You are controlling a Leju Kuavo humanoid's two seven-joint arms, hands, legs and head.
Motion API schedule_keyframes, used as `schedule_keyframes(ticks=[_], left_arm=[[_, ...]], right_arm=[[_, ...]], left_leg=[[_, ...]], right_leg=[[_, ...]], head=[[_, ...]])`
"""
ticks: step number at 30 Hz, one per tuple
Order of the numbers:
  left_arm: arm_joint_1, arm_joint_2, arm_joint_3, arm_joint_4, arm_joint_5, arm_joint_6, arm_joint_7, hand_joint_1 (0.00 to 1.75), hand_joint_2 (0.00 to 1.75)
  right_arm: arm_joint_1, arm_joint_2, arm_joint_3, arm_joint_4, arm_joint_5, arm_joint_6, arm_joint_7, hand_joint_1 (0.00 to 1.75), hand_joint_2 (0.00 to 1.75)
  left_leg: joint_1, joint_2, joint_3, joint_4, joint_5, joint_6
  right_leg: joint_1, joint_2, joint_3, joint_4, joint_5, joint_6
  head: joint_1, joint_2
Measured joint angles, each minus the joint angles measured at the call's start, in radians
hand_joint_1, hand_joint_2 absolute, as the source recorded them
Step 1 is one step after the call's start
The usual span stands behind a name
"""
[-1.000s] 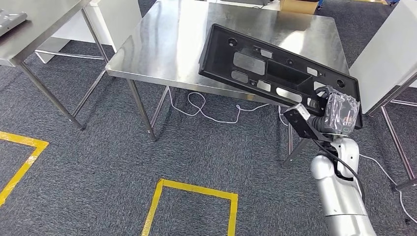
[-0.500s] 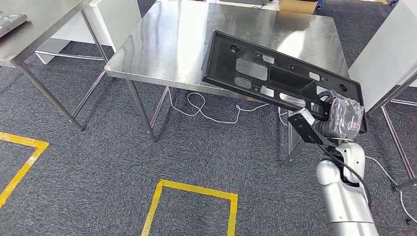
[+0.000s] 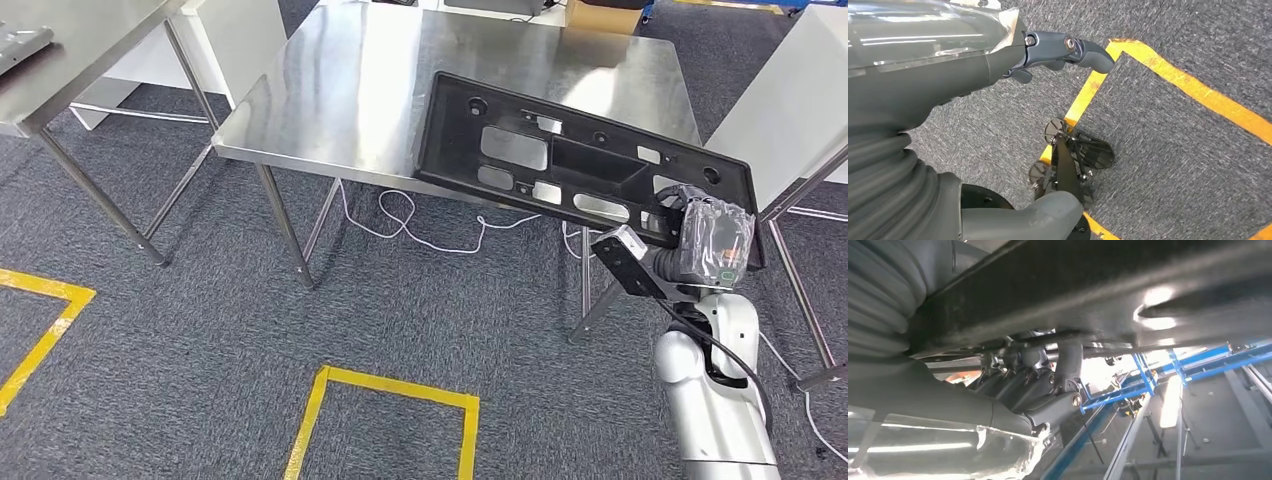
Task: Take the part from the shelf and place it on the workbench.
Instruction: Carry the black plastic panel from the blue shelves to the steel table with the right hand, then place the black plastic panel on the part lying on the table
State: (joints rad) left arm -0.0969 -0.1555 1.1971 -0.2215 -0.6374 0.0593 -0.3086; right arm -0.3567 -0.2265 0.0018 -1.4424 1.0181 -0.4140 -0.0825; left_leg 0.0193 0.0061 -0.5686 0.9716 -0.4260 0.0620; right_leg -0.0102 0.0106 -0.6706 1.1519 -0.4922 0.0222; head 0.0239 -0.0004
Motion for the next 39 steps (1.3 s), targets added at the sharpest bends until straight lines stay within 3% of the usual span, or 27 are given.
schedule_keyframes(ticks=[2, 3, 4, 6, 7, 8, 10, 12, 14, 17, 18, 19, 21, 22, 23, 24, 27, 29, 31, 33, 34, 36, 37, 38, 39], left_arm=[[0.0, -0.001, 0.0, 0.001, 0.0, 0.001, 0.004, 0.0, 1.75], [0.001, -0.002, 0.0, 0.001, -0.001, 0.001, 0.006, 0.0, 1.75], [0.001, -0.003, 0.0, 0.002, -0.001, 0.002, 0.007, 0.0, 1.75], [0.002, -0.003, 0.0, 0.002, -0.001, 0.003, 0.012, 0.0, 1.75], [0.002, -0.003, 0.0, 0.001, -0.001, 0.004, 0.014, 0.0, 1.75], [0.002, -0.001, 0.001, 0.001, -0.001, 0.004, 0.016, 0.0, 1.75], [0.001, -0.001, 0.001, 0.001, -0.001, 0.005, 0.02, 0.0, 1.75], [0.0, -0.002, 0.001, 0.002, -0.001, 0.005, 0.022, 0.0, 1.75], [-0.001, -0.004, 0.001, 0.002, -0.001, 0.005, 0.023, 0.0, 1.75], [-0.001, -0.004, 0.002, 0.002, -0.001, 0.006, 0.023, 0.0, 1.75], [0.0, -0.004, 0.002, 0.002, -0.001, 0.006, 0.023, 0.0, 1.75], [0.001, -0.004, 0.002, 0.002, -0.001, 0.007, 0.023, 0.0, 1.75], [0.002, -0.004, 0.002, 0.002, 0.0, 0.007, 0.023, 0.0, 1.75], [0.002, -0.001, 0.003, 0.001, 0.0, 0.008, 0.023, 0.0, 1.75], [0.001, -0.001, 0.004, 0.002, 0.001, 0.008, 0.024, 0.0, 1.75], [0.001, -0.001, 0.005, 0.002, 0.001, 0.009, 0.024, 0.0, 1.75], [0.001, -0.003, 0.007, 0.003, 0.0, 0.009, 0.023, 0.0, 1.75], [0.001, -0.006, 0.007, 0.003, -0.005, 0.007, 0.022, 0.0, 1.75], [0.002, -0.006, 0.007, 0.003, -0.011, 0.003, 0.021, 0.0, 1.75], [0.004, -0.008, 0.008, 0.003, -0.016, 0.0, 0.021, 0.0, 1.75], [0.005, -0.009, 0.008, 0.003, -0.017, -0.001, 0.021, 0.0, 1.75], [0.007, -0.01, 0.008, 0.003, -0.018, -0.002, 0.021, 0.0, 1.75], [0.007, -0.009, 0.008, 0.002, -0.018, -0.002, 0.021, 0.0, 1.75], [0.006, -0.007, 0.008, 0.001, -0.018, -0.002, 0.021, 0.0, 1.75], [0.005, -0.006, 0.008, 0.0, -0.018, -0.002, 0.021, 0.0, 1.75]], right_arm=[[0.012, -0.001, -0.003, -0.006, 0.002, 0.001, 0.002, 1.75, 1.75], [0.02, -0.001, -0.004, -0.008, 0.003, 0.002, 0.004, 1.75, 1.75], [0.027, -0.002, -0.006, -0.011, 0.006, 0.002, 0.006, 1.75, 1.75], [0.035, -0.003, -0.009, -0.019, 0.01, 0.003, 0.008, 1.75, 1.75], [0.038, -0.004, -0.01, -0.024, 0.011, 0.005, 0.009, 1.75, 1.75], [0.041, -0.005, -0.011, -0.028, 0.012, 0.008, 0.01, 1.75, 1.75], [0.047, -0.006, -0.013, -0.035, 0.013, 0.014, 0.013, 1.75, 1.75], [0.052, -0.007, -0.015, -0.041, 0.016, 0.018, 0.015, 1.75, 1.75], [0.053, -0.008, -0.016, -0.049, 0.018, 0.019, 0.015, 1.75, 1.75], [0.055, -0.006, -0.016, -0.052, 0.02, 0.019, 0.015, 1.75, 1.75], [0.057, -0.005, -0.016, -0.052, 0.02, 0.019, 0.015, 1.75, 1.75], [0.058, -0.005, -0.016, -0.053, 0.021, 0.019, 0.015, 1.75, 1.75], [0.058, -0.004, -0.016, -0.056, 0.022, 0.019, 0.015, 1.75, 1.75], [0.058, -0.003, -0.016, -0.057, 0.022, 0.02, 0.015, 1.75, 1.75], [0.057, -0.002, -0.016, -0.058, 0.023, 0.02, 0.015, 1.75, 1.75], [0.057, 0.0, -0.016, -0.059, 0.025, 0.021, 0.017, 1.75, 1.75], [0.065, 0.005, -0.015, -0.068, 0.044, 0.025, 0.034, 1.75, 1.75], [0.072, 0.004, -0.017, -0.081, 0.056, 0.03, 0.046, 1.75, 1.75], [0.084, 0.002, -0.023, -0.101, 0.061, 0.038, 0.055, 1.75, 1.75], [0.106, 0.0, -0.031, -0.125, 0.064, 0.046, 0.062, 1.75, 1.75], [0.118, 0.0, -0.035, -0.138, 0.069, 0.051, 0.065, 1.75, 1.75], [0.138, 0.0, -0.041, -0.159, 0.079, 0.062, 0.067, 1.75, 1.75], [0.146, 0.002, -0.043, -0.169, 0.085, 0.067, 0.067, 1.75, 1.75], [0.152, 0.004, -0.045, -0.178, 0.088, 0.071, 0.068, 1.75, 1.75], [0.159, 0.007, -0.046, -0.187, 0.092, 0.074, 0.068, 1.75, 1.75]], left_leg=[[0.004, 0.002, 0.002, 0.0, -0.004, -0.006], [0.008, 0.002, 0.004, 0.002, -0.007, -0.012], [0.013, 0.001, 0.006, 0.004, -0.011, -0.019], [0.023, 0.002, 0.01, 0.017, -0.026, -0.042], [0.024, 0.003, 0.009, 0.026, -0.035, -0.055], [0.024, 0.003, 0.009, 0.033, -0.044, -0.066], [0.023, 0.004, 0.013, 0.037, -0.054, -0.079], [0.03, 0.007, 0.015, 0.042, -0.064, -0.083], [0.03, 0.008, -0.02, 0.115, -0.098, -0.082], [0.016, 0.006, -0.147, 0.317, -0.155, -0.067], [0.009, 0.005, -0.175, 0.344, -0.147, -0.056], [0.0, 0.003, -0.183, 0.329, -0.119, -0.04], [-0.027, -0.006, -0.149, 0.209, -0.033, 0.009], [-0.039, -0.008, -0.123, 0.149, -0.004, 0.036], [-0.049, -0.009, -0.103, 0.106, 0.009, 0.056], [-0.056, -0.008, -0.089, 0.081, 0.01, 0.069], [-0.061, -0.006, -0.043, 0.027, 0.007, 0.077], [-0.053, -0.007, -0.008, 0.003, 0.009, 0.072], [-0.047, -0.009, 0.004, -0.002, 0.004, 0.062], [-0.039, -0.011, 0.014, -0.001, -0.009, 0.045], [-0.033, -0.012, 0.022, 0.0, -0.017, 0.033], [-0.019, -0.011, 0.038, 0.009, -0.039, 0.009], [-0.013, -0.01, 0.044, 0.016, -0.05, -0.003], [-0.011, -0.009, 0.046, 0.023, -0.061, -0.015], [-0.01, -0.007, 0.048, 0.029, -0.07, -0.025]], right_leg=[[-0.011, 0.0, -0.057, 0.104, -0.032, 0.006], [-0.019, -0.001, -0.064, 0.111, -0.027, 0.017], [-0.027, -0.003, -0.05, 0.08, -0.009, 0.031], [-0.043, -0.014, 0.014, -0.048, 0.041, 0.063], [-0.046, -0.016, 0.04, -0.096, 0.054, 0.067], [-0.048, -0.017, 0.057, -0.123, 0.059, 0.064], [-0.044, -0.011, 0.061, -0.121, 0.049, 0.04], [-0.042, -0.007, 0.066, -0.114, 0.039, 0.022], [-0.036, -0.003, 0.077, -0.114, 0.03, 0.007], [-0.016, -0.001, 0.091, -0.114, 0.017, -0.011], [-0.007, 0.0, 0.096, -0.114, 0.012, -0.018], [0.002, 0.002, 0.103, -0.115, 0.007, -0.023], [0.016, 0.005, 0.119, -0.118, -0.005, -0.032], [0.025, 0.006, 0.126, -0.12, -0.011, -0.033], [0.024, 0.007, 0.131, -0.124, -0.015, -0.033], [0.024, 0.007, 0.136, -0.125, -0.015, -0.029], [0.023, 0.004, 0.151, -0.114, -0.004, -0.006], [0.02, 0.001, 0.128, -0.064, -0.029, -0.005], [0.01, 0.0, 0.061, 0.038, -0.069, 0.001], [-0.006, -0.001, 0.002, 0.1, -0.079, 0.027], [-0.016, -0.002, -0.005, 0.083, -0.06, 0.048], [-0.035, -0.009, 0.027, -0.035, 0.017, 0.09], [-0.037, -0.014, 0.041, -0.089, 0.042, 0.1], [-0.035, -0.02, 0.053, -0.123, 0.054, 0.093], [-0.032, -0.023, 0.057, -0.134, 0.057, 0.078]], head=[[0.0, 0.0], [0.0, 0.0], [0.0, 0.0], [0.001, 0.0], [0.004, 0.0], [0.004, 0.0], [0.002, 0.0], [-0.003, 0.0], [-0.006, 0.0], [-0.01, 0.0], [-0.01, 0.0], [-0.01, 0.0], [-0.01, 0.0], [-0.005, 0.0], [-0.001, 0.0], [0.002, 0.0], [-0.002, 0.0], [-0.002, 0.0], [-0.002, 0.0], [-0.003, 0.0], [-0.003, 0.0], [-0.001, 0.0], [0.003, 0.0], [0.008, 0.0], [0.01, 0.0]])
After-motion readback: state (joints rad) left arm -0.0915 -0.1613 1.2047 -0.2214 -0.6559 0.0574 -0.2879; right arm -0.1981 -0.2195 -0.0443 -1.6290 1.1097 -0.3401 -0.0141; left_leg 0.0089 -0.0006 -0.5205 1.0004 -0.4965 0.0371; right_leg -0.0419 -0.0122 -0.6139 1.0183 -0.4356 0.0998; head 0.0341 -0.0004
